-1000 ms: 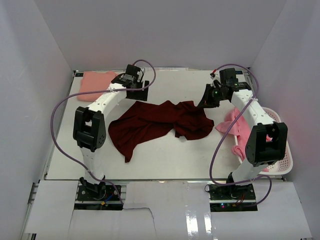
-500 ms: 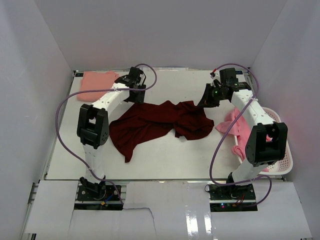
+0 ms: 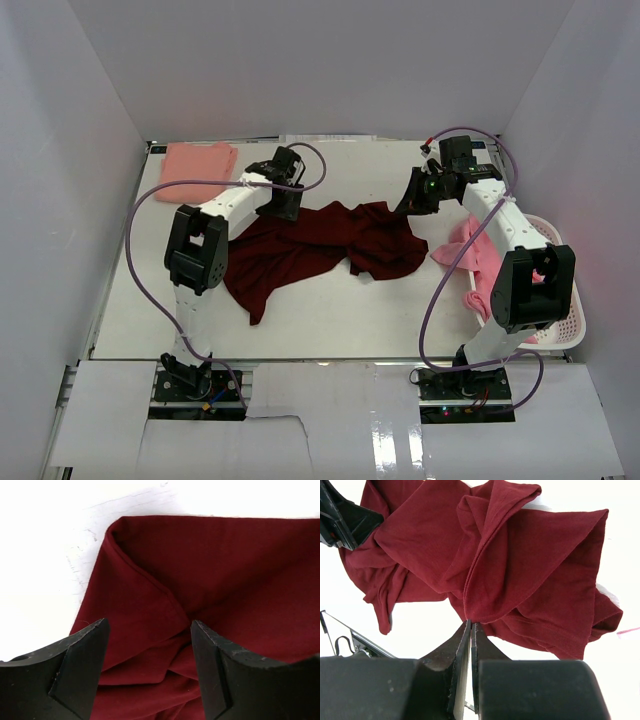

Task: Fold and stack the t-shirts
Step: Flatten out the tshirt

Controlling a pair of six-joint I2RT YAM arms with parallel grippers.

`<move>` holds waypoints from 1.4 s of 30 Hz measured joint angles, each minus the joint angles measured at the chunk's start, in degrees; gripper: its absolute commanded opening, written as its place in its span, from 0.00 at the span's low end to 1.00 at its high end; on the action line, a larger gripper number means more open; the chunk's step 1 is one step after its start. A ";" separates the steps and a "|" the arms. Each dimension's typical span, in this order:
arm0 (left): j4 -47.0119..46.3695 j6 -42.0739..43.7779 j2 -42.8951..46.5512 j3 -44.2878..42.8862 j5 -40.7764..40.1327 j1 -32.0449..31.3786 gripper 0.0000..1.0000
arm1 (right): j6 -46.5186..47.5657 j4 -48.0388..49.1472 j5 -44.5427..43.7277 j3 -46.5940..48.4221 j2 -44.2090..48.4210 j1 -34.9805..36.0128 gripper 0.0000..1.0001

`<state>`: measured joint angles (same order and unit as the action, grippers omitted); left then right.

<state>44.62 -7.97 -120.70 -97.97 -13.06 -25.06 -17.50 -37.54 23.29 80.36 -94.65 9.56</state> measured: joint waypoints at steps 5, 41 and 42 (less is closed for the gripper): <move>-0.07 0.09 -0.70 0.02 0.02 -0.57 0.77 | 0.00 0.00 0.00 0.00 0.00 0.00 0.08; 1.92 -1.88 -3.15 -5.92 -4.33 -0.68 0.51 | 0.17 0.00 0.04 0.00 -0.20 0.00 0.08; 2.01 -1.92 -3.15 -5.92 -4.33 -0.68 0.51 | 0.20 0.00 0.04 0.00 -0.22 0.00 0.08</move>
<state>46.63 -9.89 -123.85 -103.90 -17.39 -25.74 -17.30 -37.54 23.33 80.36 -94.87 9.56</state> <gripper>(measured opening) 0.518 0.079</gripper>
